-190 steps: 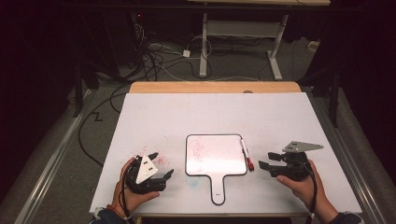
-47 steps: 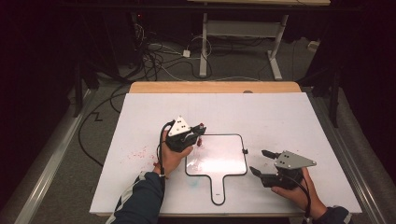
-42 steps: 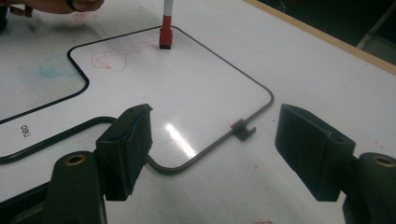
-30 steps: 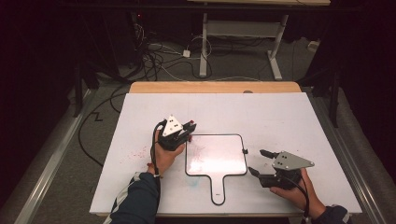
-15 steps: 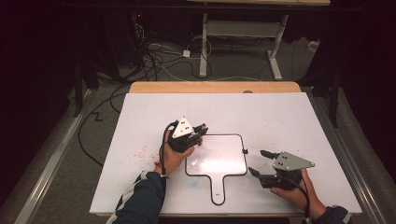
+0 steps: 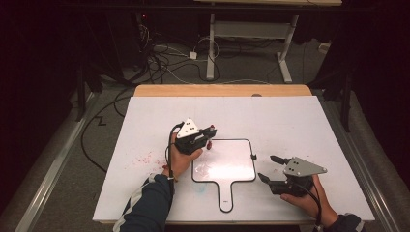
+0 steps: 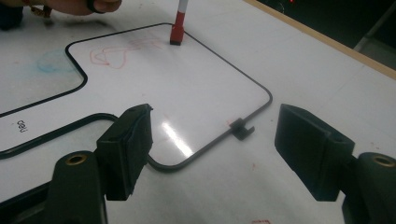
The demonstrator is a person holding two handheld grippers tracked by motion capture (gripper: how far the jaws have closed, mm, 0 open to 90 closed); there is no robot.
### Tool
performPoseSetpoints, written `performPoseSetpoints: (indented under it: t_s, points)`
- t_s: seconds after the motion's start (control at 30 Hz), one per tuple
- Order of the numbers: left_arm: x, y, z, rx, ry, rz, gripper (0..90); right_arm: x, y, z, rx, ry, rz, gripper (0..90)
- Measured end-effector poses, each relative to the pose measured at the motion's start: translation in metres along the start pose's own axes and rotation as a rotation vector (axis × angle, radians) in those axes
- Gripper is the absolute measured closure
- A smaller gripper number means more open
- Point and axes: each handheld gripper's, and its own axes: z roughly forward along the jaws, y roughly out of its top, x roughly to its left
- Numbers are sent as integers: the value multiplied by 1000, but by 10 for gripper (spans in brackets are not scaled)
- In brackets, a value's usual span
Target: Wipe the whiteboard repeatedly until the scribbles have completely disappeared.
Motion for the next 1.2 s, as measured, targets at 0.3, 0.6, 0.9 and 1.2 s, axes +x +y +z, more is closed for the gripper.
performPoseSetpoints:
  t_s: [0.3,0.6,0.9,1.2]
  points:
    - [14,7,7,39,84,54,782,1,0,-1,0,4,-8,284]
    - [18,6,5,45,40,11,782,0,0,-1,-1,7,-10,285]
    - [15,1,-13,65,20,30,782,1,1,-4,-12,3,-8,286]
    - [32,-10,-16,-25,80,-68,782,3,1,0,-5,15,-16,291]
